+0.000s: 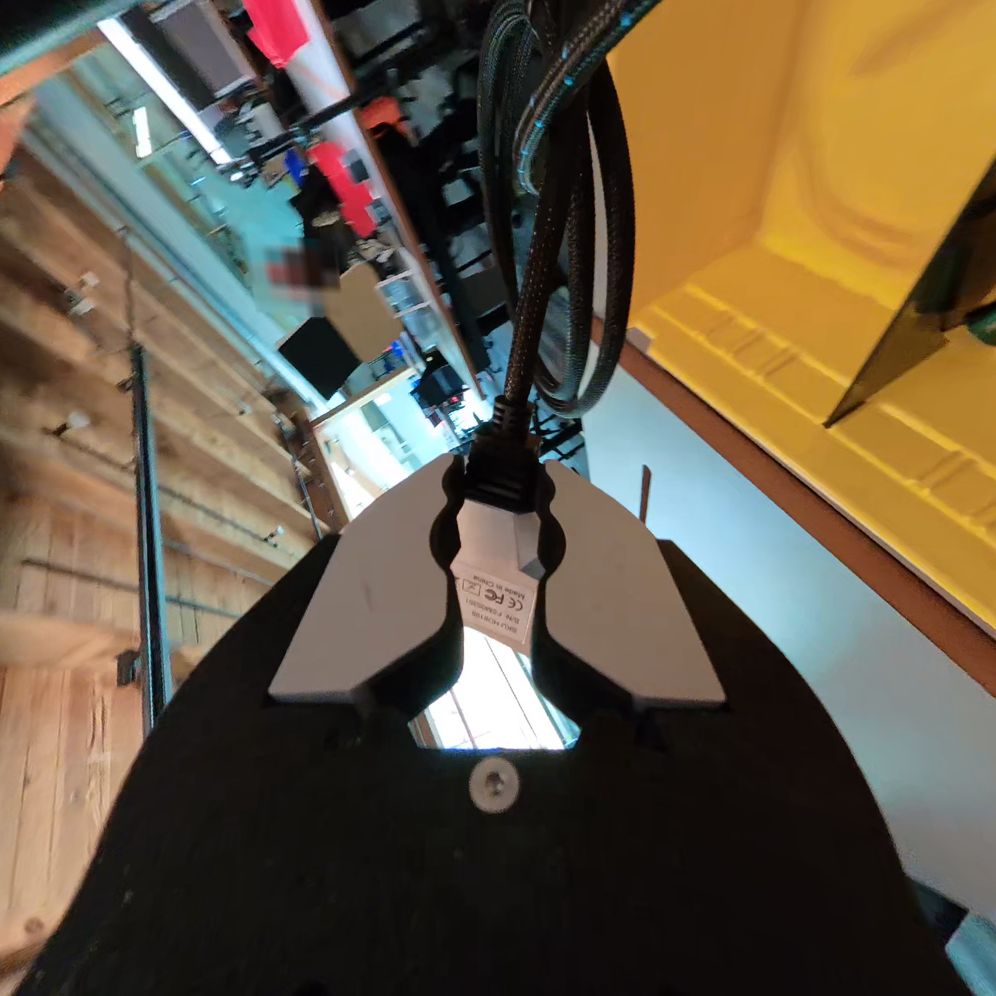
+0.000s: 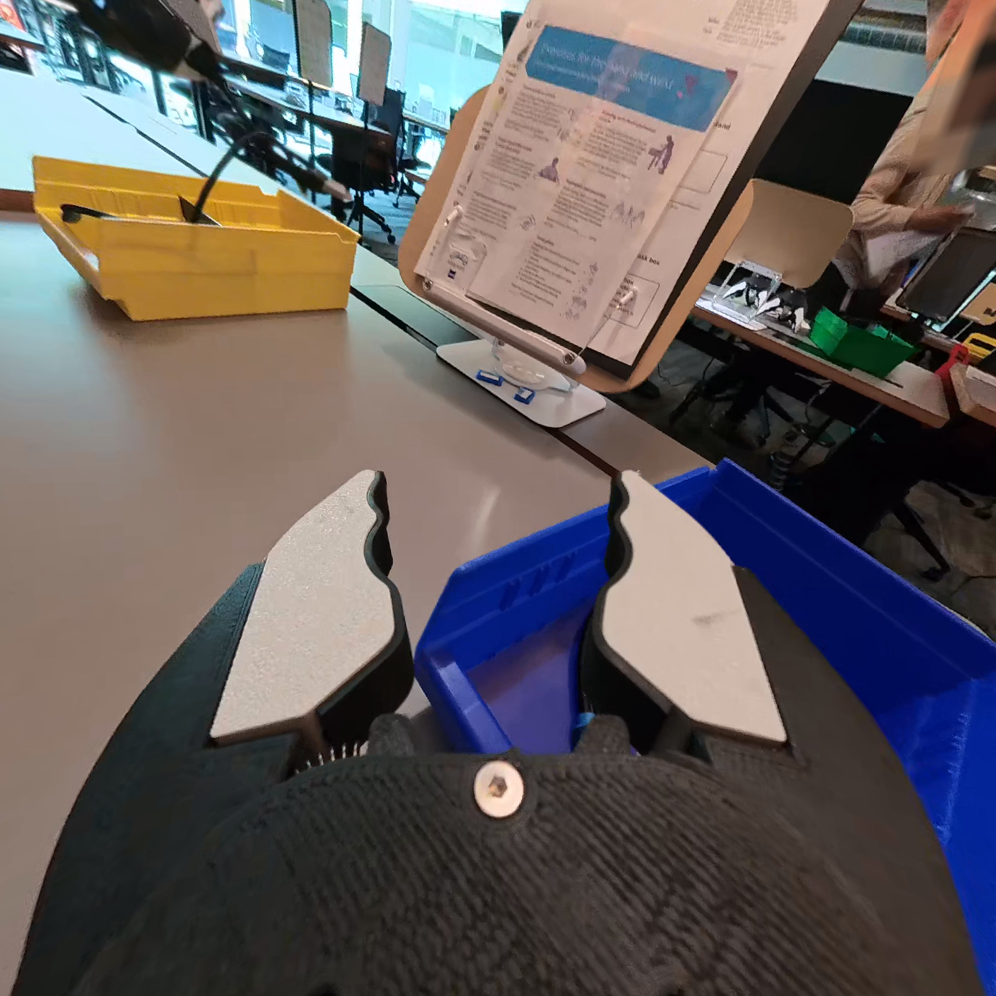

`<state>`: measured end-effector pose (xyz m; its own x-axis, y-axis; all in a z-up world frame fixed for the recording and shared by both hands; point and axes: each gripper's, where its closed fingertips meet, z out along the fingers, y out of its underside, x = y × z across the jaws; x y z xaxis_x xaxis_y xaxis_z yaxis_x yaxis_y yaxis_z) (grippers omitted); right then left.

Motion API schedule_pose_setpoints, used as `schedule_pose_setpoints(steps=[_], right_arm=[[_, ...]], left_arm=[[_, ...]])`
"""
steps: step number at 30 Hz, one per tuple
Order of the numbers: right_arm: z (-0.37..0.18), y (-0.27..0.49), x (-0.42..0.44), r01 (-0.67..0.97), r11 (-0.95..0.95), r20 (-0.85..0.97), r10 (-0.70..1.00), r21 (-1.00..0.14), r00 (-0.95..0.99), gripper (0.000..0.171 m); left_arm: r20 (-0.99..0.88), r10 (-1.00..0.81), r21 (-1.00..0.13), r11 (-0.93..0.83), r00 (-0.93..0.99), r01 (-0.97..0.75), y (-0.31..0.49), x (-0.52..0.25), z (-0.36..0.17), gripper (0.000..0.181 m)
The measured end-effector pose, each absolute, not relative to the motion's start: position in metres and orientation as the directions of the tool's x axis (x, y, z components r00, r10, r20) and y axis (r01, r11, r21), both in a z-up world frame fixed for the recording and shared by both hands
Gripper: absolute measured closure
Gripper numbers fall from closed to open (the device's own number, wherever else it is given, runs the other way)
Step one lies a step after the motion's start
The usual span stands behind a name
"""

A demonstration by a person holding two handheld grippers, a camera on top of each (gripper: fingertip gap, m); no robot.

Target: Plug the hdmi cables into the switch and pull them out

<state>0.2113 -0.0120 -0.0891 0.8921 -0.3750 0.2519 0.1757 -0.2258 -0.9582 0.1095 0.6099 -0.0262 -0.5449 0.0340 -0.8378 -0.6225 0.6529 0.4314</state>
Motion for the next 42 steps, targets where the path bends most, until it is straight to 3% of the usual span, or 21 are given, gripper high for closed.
schedule_pose_setpoints(steps=[1,7,13,18,22,30,39,42], right_arm=[[-0.087,-0.01,0.209,0.175,-0.217,0.247,-0.368,-0.96,0.896,0.093],[-0.072,0.012,0.188,0.132,-0.117,0.163,-0.322,-0.984,0.933,0.092],[-0.048,0.053,0.139,0.077,0.021,0.071,-0.203,-0.997,0.977,0.088],[-0.041,0.073,0.095,0.282,-0.108,0.299,-0.195,-0.953,0.934,0.085],[-0.031,0.07,0.08,0.309,-0.098,0.324,-0.218,-0.946,0.921,0.09],[-0.03,0.046,0.085,0.327,-0.126,0.348,-0.235,-0.937,0.907,0.095],[-0.046,0.044,0.093,0.307,-0.171,0.338,-0.2,-0.936,0.92,0.098],[-0.061,0.063,0.085,0.277,-0.175,0.302,-0.138,-0.945,0.943,0.099]], left_arm=[[-0.866,0.04,0.4,0.656,-0.499,-0.64,0.603,0.107,-0.014,0.156],[-0.974,0.129,0.217,0.75,-0.183,-0.624,0.514,0.093,0.06,0.157],[-0.963,0.269,0.223,0.841,0.024,-0.493,0.387,0.084,0.083,0.156],[-0.95,0.284,0.208,0.886,0.131,-0.414,0.308,0.082,0.079,0.157],[-0.966,0.235,0.188,0.923,0.104,-0.335,0.273,0.093,0.069,0.157],[-0.91,0.408,0.414,0.883,-0.077,-0.222,0.242,0.106,0.007,0.156],[-0.854,0.447,0.5,0.846,-0.265,-0.186,0.268,0.112,-0.078,0.156],[-0.85,0.467,0.512,0.843,-0.245,-0.168,0.26,0.11,-0.098,0.156]])
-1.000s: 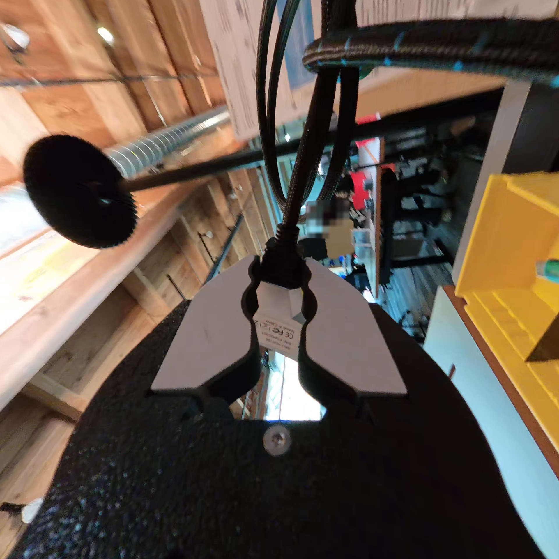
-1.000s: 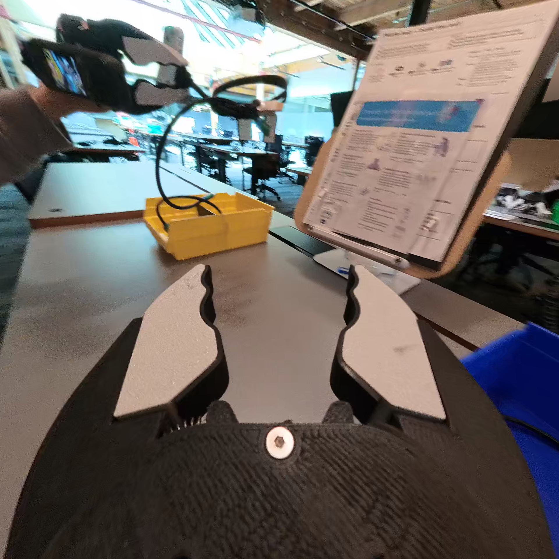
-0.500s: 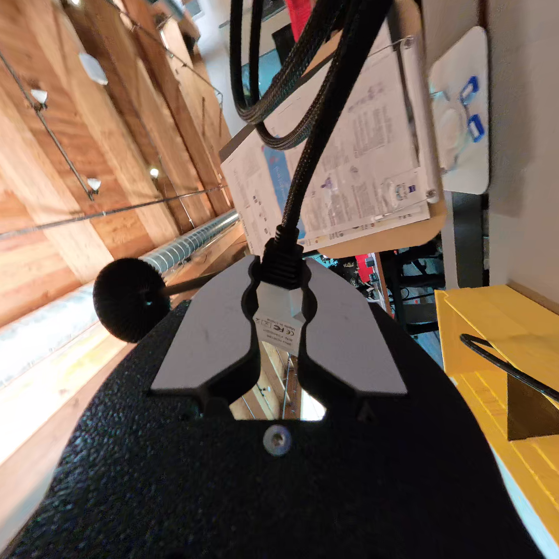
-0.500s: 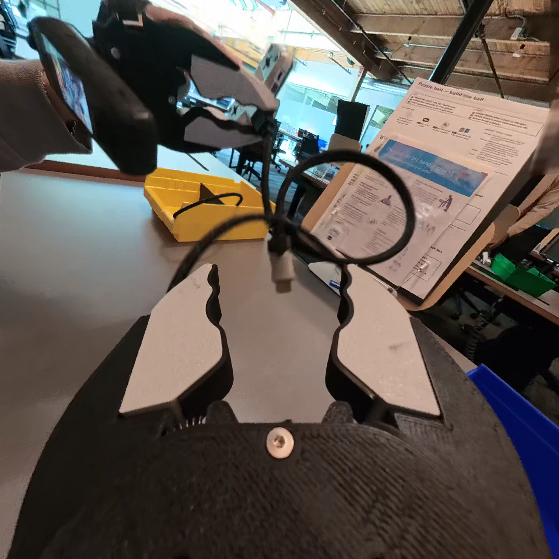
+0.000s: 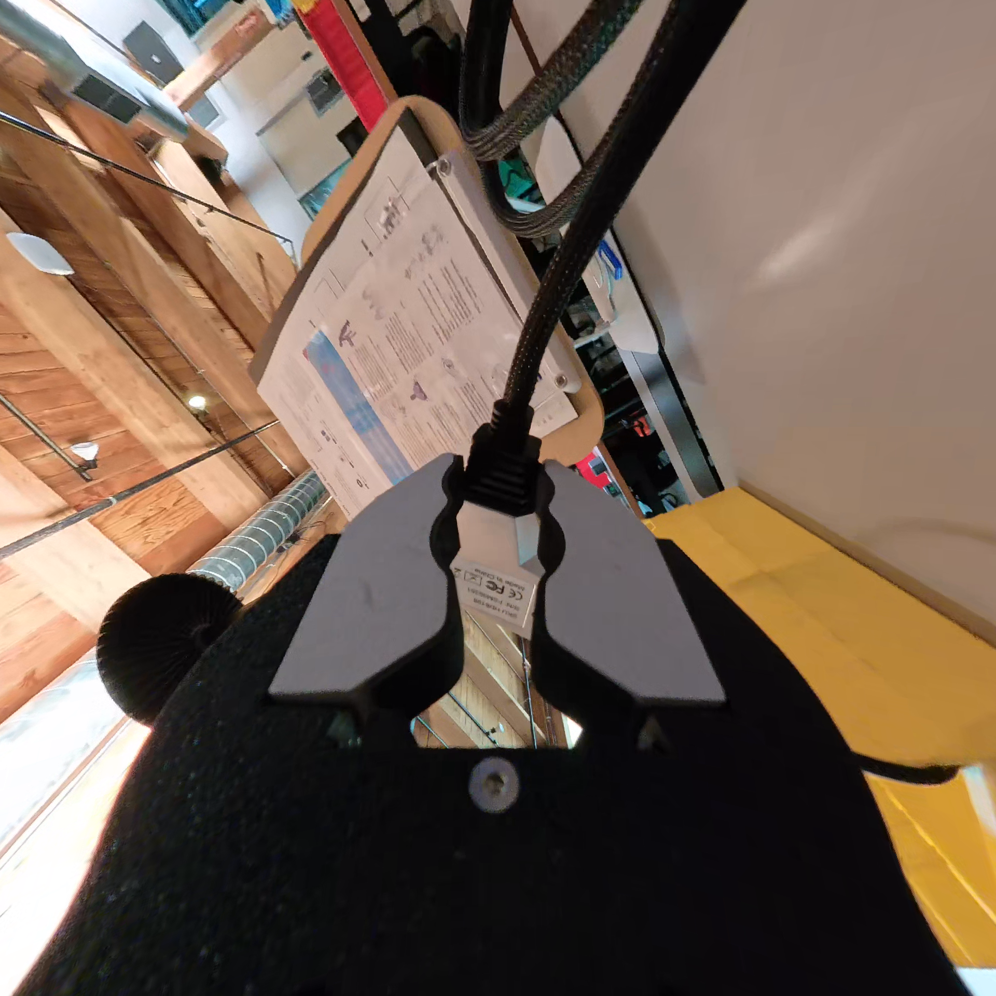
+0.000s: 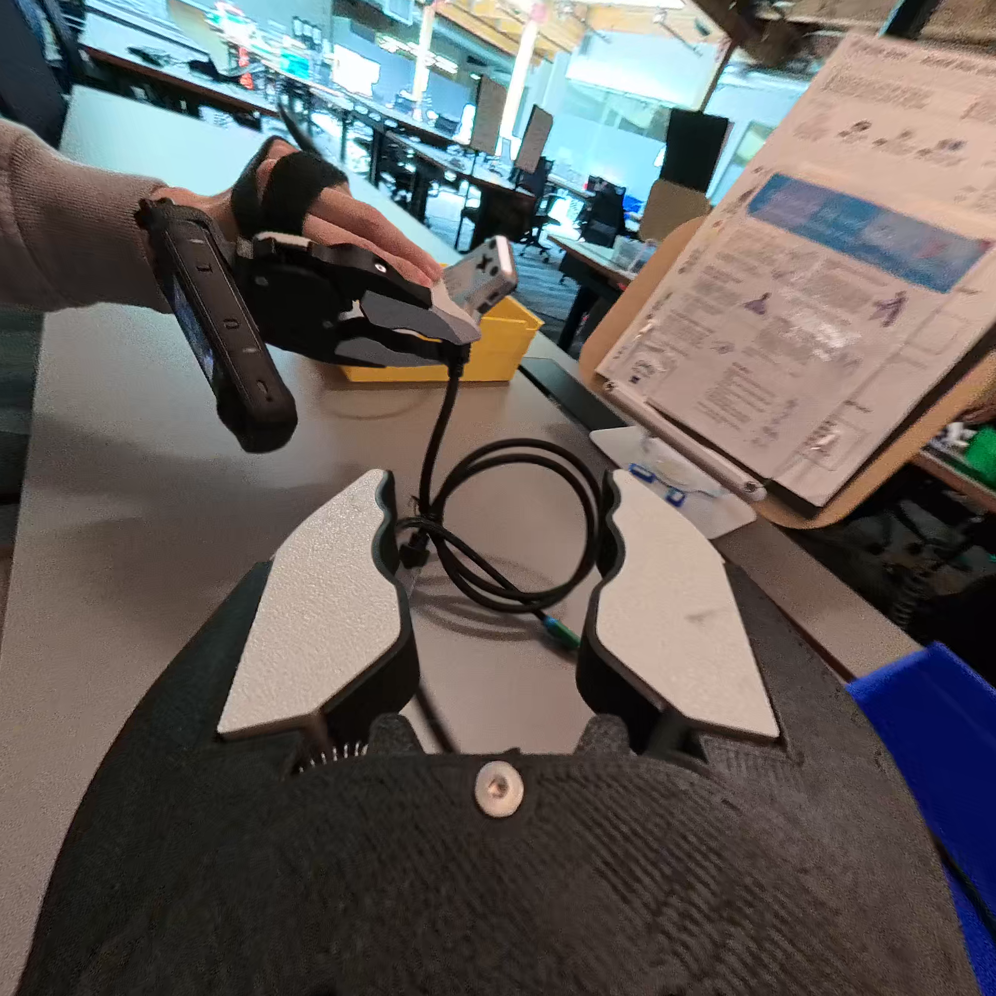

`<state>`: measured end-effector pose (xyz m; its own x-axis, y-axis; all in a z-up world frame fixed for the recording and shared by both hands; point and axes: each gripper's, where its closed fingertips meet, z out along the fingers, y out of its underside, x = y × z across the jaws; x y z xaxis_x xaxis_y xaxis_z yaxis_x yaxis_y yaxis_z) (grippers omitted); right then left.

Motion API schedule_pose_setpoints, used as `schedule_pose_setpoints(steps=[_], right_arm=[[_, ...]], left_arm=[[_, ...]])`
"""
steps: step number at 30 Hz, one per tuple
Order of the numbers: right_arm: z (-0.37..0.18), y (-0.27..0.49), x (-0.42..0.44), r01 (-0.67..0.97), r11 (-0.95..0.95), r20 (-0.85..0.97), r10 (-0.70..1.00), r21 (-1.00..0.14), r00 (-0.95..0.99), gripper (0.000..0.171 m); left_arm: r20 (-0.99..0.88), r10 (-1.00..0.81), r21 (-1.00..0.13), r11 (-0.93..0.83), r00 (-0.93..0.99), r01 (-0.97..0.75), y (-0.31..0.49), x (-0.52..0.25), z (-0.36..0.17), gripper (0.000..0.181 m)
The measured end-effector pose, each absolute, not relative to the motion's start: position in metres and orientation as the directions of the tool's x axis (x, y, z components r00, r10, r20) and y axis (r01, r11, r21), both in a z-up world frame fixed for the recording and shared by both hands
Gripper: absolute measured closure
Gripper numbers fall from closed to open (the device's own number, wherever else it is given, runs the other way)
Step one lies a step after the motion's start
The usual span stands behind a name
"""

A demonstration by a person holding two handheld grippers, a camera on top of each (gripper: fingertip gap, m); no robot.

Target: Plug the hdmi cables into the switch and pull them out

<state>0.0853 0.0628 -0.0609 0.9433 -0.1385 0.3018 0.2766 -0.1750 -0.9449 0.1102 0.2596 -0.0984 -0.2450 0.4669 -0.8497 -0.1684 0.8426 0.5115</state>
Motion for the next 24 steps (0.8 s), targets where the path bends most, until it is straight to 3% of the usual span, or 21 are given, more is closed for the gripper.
schedule_pose_setpoints(steps=[7,12,19,21,24], right_arm=[[-0.115,0.111,0.077,0.179,-0.265,0.2,-0.055,-0.948,0.978,0.103],[-0.124,0.124,0.066,0.14,-0.248,0.147,-0.011,-0.959,0.989,0.108],[-0.14,0.134,0.071,0.175,-0.267,0.195,-0.049,-0.948,0.98,0.13],[-0.143,0.137,0.067,0.194,-0.28,0.21,-0.027,-0.94,0.977,0.152],[-0.138,0.139,0.067,0.149,-0.244,0.167,-0.056,-0.958,0.984,0.167]], left_arm=[[-0.866,0.5,0.495,0.855,-0.007,-0.156,0.197,0.101,-0.101,0.156],[-0.882,0.456,0.447,0.89,0.121,-0.091,0.152,0.094,-0.101,0.156],[-0.858,0.469,0.471,0.881,0.211,-0.045,0.124,0.087,-0.096,0.157],[-0.849,0.477,0.481,0.876,0.228,-0.041,0.122,0.084,-0.094,0.157],[-0.848,0.465,0.472,0.881,0.255,-0.037,0.123,0.081,-0.089,0.157]])
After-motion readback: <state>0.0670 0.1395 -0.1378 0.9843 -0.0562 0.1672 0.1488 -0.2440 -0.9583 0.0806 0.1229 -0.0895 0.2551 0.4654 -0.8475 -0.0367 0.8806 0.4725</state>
